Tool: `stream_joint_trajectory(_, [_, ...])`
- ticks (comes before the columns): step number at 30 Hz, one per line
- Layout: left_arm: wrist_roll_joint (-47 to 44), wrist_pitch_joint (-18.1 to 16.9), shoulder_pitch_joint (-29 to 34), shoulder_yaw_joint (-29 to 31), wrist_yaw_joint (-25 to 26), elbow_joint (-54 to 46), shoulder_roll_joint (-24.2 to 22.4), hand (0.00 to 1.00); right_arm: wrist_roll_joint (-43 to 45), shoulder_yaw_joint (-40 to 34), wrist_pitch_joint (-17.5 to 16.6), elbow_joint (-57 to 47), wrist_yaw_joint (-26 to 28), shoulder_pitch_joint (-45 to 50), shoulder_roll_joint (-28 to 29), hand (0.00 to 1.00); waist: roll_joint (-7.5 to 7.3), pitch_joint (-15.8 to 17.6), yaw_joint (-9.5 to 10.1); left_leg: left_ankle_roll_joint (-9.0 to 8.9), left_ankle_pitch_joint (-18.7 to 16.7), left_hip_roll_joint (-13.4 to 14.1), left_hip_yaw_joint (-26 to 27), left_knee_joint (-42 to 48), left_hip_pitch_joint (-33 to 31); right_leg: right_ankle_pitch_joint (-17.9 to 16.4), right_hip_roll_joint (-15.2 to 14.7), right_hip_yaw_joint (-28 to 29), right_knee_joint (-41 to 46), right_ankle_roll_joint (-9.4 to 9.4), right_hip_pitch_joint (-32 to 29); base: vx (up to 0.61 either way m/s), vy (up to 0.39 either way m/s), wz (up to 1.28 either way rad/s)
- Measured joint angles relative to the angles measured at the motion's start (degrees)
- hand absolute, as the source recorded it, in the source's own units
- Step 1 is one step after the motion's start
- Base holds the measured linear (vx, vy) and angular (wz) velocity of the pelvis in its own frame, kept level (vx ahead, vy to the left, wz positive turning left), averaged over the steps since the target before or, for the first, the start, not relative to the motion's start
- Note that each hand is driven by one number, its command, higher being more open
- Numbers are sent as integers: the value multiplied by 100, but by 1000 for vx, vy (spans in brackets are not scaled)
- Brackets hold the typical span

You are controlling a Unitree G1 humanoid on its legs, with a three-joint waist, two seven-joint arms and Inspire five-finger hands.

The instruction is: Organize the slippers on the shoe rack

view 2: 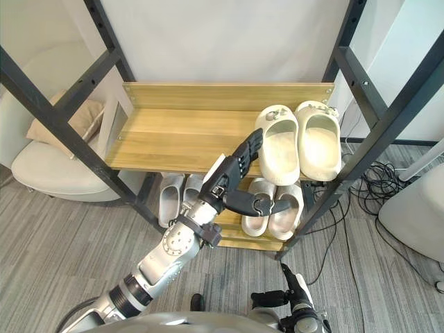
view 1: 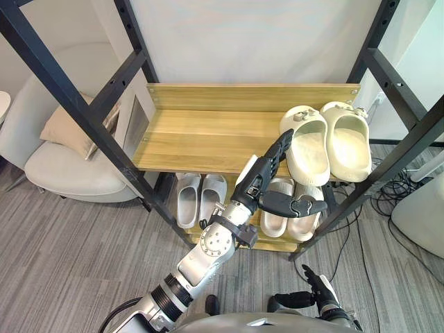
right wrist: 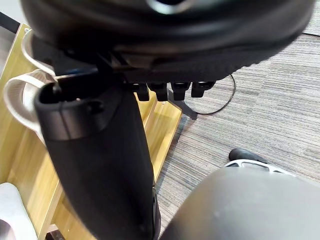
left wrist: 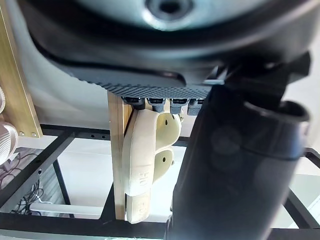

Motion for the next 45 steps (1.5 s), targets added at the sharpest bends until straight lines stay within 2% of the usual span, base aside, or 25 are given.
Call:
stream_joint_trajectory(5, [0, 166, 112, 274, -10, -234, -2, 100, 2, -7, 0, 75, 0, -39, 12, 100, 6, -8, -9, -1, -1, 22, -10, 5, -9, -3, 19, -2, 1, -4, -10, 0, 0, 0])
stream_joint_trajectory(10, [-180, 251, 649, 1031, -15, -953, 127, 100, 1, -8, -1, 163, 19, -59, 24, 100, 16, -10, 23, -20, -25, 63, -52, 27, -61, -25, 33, -48, 19, -48, -24, 59, -5, 4])
stream_joint_trajectory(12, [-302, 265, 880, 1142, -15, -1283, 243, 100, 0, -8, 0, 176, 25, -57, 16, 100, 21, -12, 45, -4, -13, 54, -69, 29, -62, -47, 28, -71, 27, -54, -8, 73, 1, 9])
stream_joint_trajectory(15, [-559, 268, 1154, 1171, -131, -1881, 306, 100, 1, -5, -1, 180, 59, -58, 11, 100, 23, -13, 73, -3, -12, 12, -144, 31, -49, -78, 2, -155, 30, -34, 63, 78, 10, 16])
stream_joint_trajectory(18, [-1108, 257, 1332, 988, -466, -2496, 358, 100, 0, 4, -5, 181, 128, -77, -13, 100, 43, -27, 164, -3, -13, -27, -200, 33, -14, -111, -25, -224, 30, -41, 139, 42, 19, 16])
stream_joint_trajectory(21, [-1471, 243, 1450, 762, -817, -2678, 481, 100, -2, 42, -4, 183, 192, -82, -62, 100, 71, -44, 229, 8, -20, -24, -210, 33, -11, -130, -24, -230, 30, -45, 151, -13, 7, 1])
stream_joint_trajectory(23, [-1784, 266, 1586, 530, -1096, -2676, 566, 100, -4, 68, -5, 183, 244, -88, -96, 100, 101, -56, 244, 27, -34, -13, -220, 43, 8, -135, -21, -236, 30, -45, 182, -40, 16, 3])
stream_joint_trajectory(28, [-2172, 569, 1896, -212, -1875, -2554, 767, 100, -15, 130, -6, 185, 298, -83, -200, 100, 202, -108, 239, 41, -44, 22, -238, 31, 76, -140, 4, -229, 28, -46, 237, -31, 10, -1])
stream_joint_trajectory(31, [-2219, 609, 1906, -363, -2065, -2313, 847, 100, -17, 161, -5, 189, 298, -86, -235, 100, 236, -131, 232, 39, -39, 29, -241, 30, 106, -137, 42, -245, 29, -45, 259, 0, 0, 0])
stream_joint_trajectory(34, [-2220, 685, 1918, -499, -2298, -1796, 1122, 100, -67, 253, -6, 191, 311, -114, -265, 100, 230, -132, 227, 33, -40, 34, -253, 29, 163, -147, 74, -257, 27, -56, 300, 0, 0, 0])
stream_joint_trajectory(37, [-2216, 797, 2044, -491, -2444, -1373, 1424, 100, -122, 286, -7, 192, 334, -134, -266, 100, 204, -128, 213, 29, -43, 45, -253, 29, 167, -151, 90, -255, 27, -63, 300, 0, 0, 0])
stream_joint_trajectory(40, [-2119, 803, 2365, -430, -2524, -1073, 1685, 100, -124, 360, -7, 201, 405, -129, -247, 100, 117, -146, 207, 23, -49, 44, -246, 29, 187, -153, 89, -248, 26, -65, 315, 0, 0, 0])
stream_joint_trajectory(45, [-1625, 776, 2573, -206, -2564, -625, 1700, 100, -124, 467, -8, 205, 445, -131, -171, 100, -39, -228, 208, 24, -49, 43, -240, 29, 197, -151, 88, -240, 21, -64, 319, 0, 0, 0])
